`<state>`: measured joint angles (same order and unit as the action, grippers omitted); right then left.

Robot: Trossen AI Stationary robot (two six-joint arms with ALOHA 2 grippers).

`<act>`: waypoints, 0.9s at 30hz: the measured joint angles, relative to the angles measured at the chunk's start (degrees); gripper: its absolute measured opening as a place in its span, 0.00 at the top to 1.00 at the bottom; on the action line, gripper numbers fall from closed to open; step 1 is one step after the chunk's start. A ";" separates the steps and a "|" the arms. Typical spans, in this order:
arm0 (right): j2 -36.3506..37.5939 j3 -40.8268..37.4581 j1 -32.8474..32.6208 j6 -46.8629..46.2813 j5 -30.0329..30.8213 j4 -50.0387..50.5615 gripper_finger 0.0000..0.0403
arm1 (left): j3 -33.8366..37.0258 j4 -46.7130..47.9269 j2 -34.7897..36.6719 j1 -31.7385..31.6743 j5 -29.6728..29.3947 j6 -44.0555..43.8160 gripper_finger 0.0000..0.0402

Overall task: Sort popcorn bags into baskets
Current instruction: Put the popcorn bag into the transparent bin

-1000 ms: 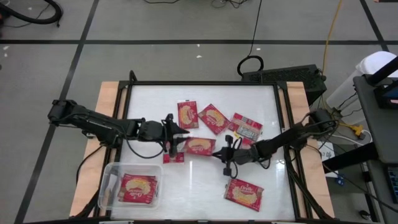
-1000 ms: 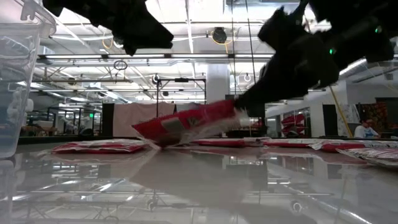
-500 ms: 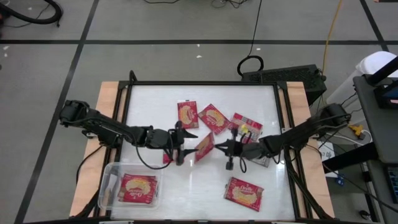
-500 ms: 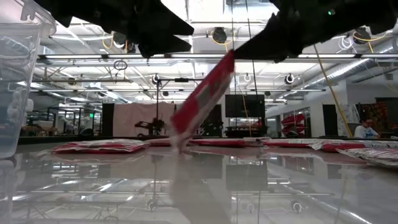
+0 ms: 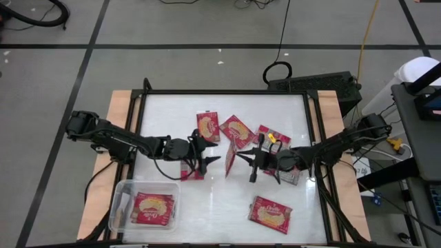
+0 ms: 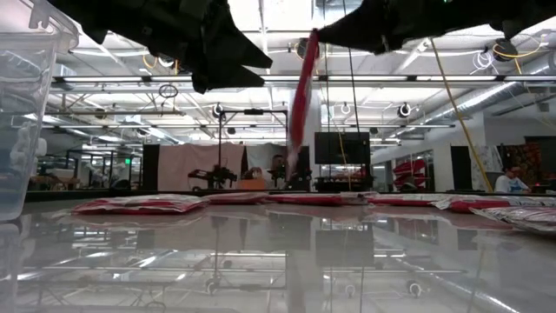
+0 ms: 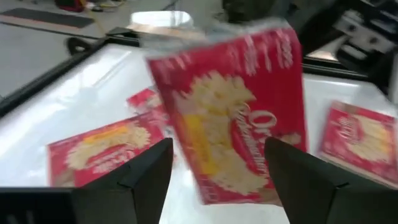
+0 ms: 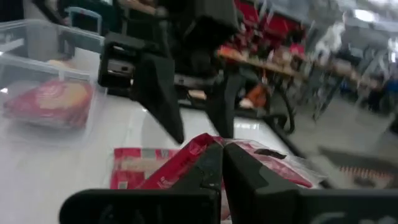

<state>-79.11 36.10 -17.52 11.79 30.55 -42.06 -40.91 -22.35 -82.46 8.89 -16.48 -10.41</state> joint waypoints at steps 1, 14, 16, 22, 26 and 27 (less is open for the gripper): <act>0.00 0.00 0.00 2.55 -1.28 -1.17 1.00 | 0.00 -0.01 0.00 -0.11 0.93 -0.01 0.37; 0.07 0.00 1.50 19.64 -16.65 -10.06 1.00 | -0.17 -1.79 0.94 -1.90 8.98 -0.25 0.33; 0.07 0.00 1.99 20.65 -18.31 -10.02 1.00 | -0.17 -1.77 0.94 -2.33 9.18 -0.04 0.33; 0.07 0.00 2.98 20.98 -18.82 -10.48 1.00 | -0.22 -3.49 -0.23 -5.94 20.08 -1.54 0.32; 0.07 0.04 3.65 20.99 -20.60 -11.16 1.00 | -0.20 -6.89 -2.12 -7.72 25.01 -1.34 0.32; 0.07 0.04 3.88 20.96 -21.49 -11.32 1.00 | -0.26 -8.38 -2.75 -8.12 26.44 -0.88 0.32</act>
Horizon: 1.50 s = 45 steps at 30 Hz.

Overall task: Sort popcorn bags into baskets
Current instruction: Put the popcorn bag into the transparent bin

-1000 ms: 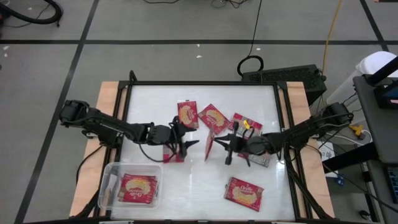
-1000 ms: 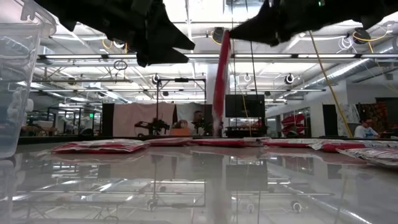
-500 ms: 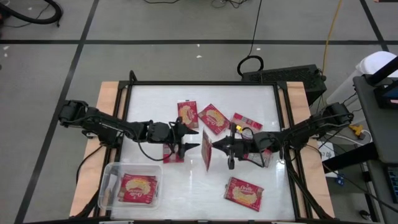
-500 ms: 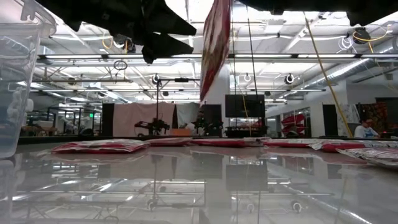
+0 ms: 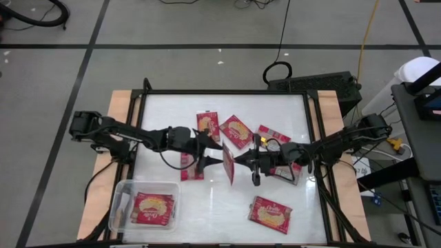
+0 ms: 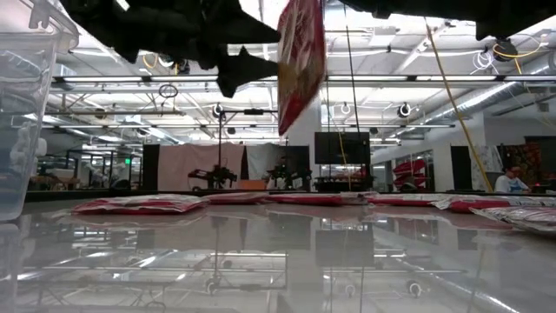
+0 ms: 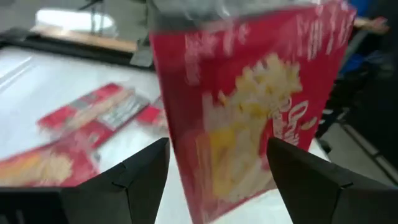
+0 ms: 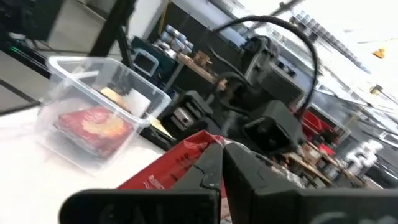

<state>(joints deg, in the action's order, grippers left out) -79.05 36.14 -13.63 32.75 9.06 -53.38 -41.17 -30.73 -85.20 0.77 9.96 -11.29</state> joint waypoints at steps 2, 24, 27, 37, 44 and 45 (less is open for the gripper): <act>0.00 0.00 0.19 -0.04 -0.41 -0.10 1.00 | 0.03 -1.85 -1.13 -0.77 3.18 0.42 0.32; 0.04 0.11 1.45 -6.00 5.17 3.66 1.00 | 0.04 -7.24 -4.92 -2.98 11.44 2.88 0.95; 0.04 0.11 1.43 -9.48 8.42 5.39 1.00 | 0.04 -5.41 -4.88 -3.65 11.31 1.93 0.94; 0.04 0.11 0.43 -25.55 17.55 12.89 0.91 | 0.06 2.75 -1.27 -4.65 8.73 2.03 0.95; 1.65 0.11 -1.15 -33.41 22.58 21.69 0.79 | 0.02 15.68 6.44 -4.33 -0.87 1.60 0.92; 2.02 0.13 -1.13 -34.48 22.73 23.41 0.77 | 0.04 18.67 7.92 -4.13 -2.73 0.83 0.92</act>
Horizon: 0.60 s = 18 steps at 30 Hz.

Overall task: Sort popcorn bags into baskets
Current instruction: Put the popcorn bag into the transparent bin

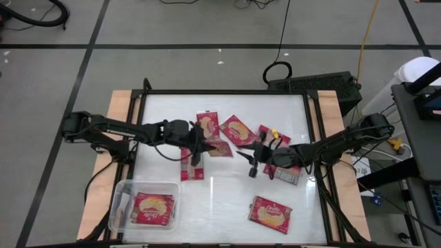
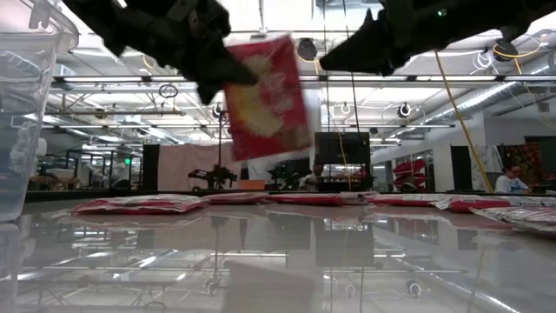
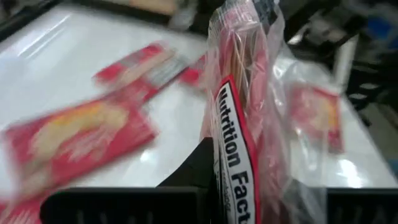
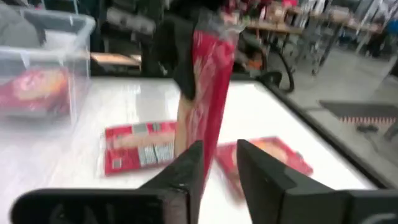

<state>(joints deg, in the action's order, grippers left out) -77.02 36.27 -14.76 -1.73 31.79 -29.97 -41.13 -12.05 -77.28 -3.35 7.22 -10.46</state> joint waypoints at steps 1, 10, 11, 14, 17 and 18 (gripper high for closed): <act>0.18 -0.02 0.00 -1.62 0.43 1.50 0.75 | 0.09 2.18 1.21 0.13 -1.40 -0.69 0.92; 0.24 6.91 -0.35 -5.91 0.94 12.03 0.61 | -2.97 16.91 6.39 2.73 -11.05 2.50 0.95; -0.09 9.06 -0.35 -5.64 0.96 14.37 0.60 | -4.34 19.19 6.29 2.76 -11.85 2.85 0.95; -1.17 14.35 -0.22 -4.22 1.02 19.09 0.59 | -7.25 26.27 6.39 2.80 -14.46 3.12 0.93; -2.19 18.25 0.10 -1.70 1.00 20.68 0.58 | -8.55 29.35 6.02 2.75 -14.90 4.49 0.93; -2.45 19.61 0.22 -1.19 0.95 20.95 0.57 | -8.75 30.23 6.08 2.75 -14.92 5.00 0.93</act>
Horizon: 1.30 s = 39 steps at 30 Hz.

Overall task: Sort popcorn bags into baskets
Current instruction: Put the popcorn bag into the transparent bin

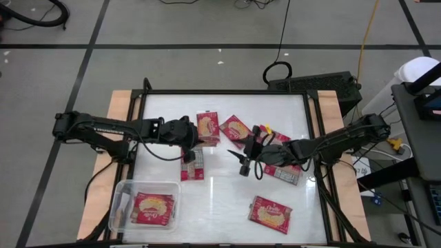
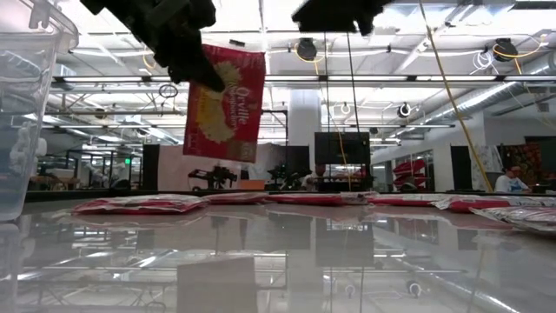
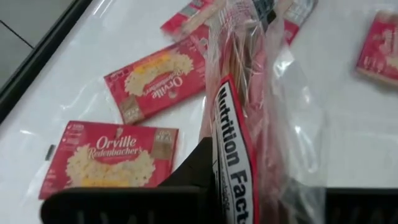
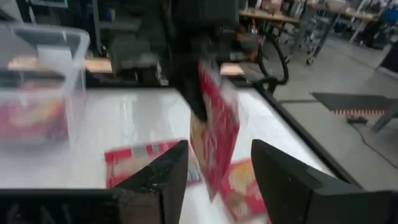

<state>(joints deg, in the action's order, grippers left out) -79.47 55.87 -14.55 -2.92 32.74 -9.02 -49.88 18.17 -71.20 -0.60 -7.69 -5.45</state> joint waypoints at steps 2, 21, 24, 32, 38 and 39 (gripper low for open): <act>-0.50 1.81 0.53 0.75 -0.92 1.98 0.57 | -0.24 0.26 0.04 0.00 0.01 0.79 0.94; -15.26 11.90 11.94 6.60 -16.96 -0.47 0.48 | -0.27 3.19 0.02 0.63 -0.49 5.76 0.94; -17.62 11.85 13.57 6.65 -19.25 -0.22 0.51 | -0.27 3.28 0.02 0.61 -0.97 5.33 0.94; -22.45 11.78 14.76 9.94 -24.18 -4.73 0.73 | -0.27 3.06 0.02 0.63 -1.21 5.81 0.94; -22.81 11.78 14.96 10.13 -25.39 -4.47 0.96 | -0.27 3.17 0.00 0.68 -1.21 4.68 0.91; -22.75 11.78 14.97 10.37 -25.43 -4.44 0.97 | -0.27 3.24 0.00 0.68 -1.21 4.56 0.89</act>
<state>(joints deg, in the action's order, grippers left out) -102.23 67.66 0.42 7.45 7.31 -13.46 -50.15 21.42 -71.20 0.08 -8.90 -0.89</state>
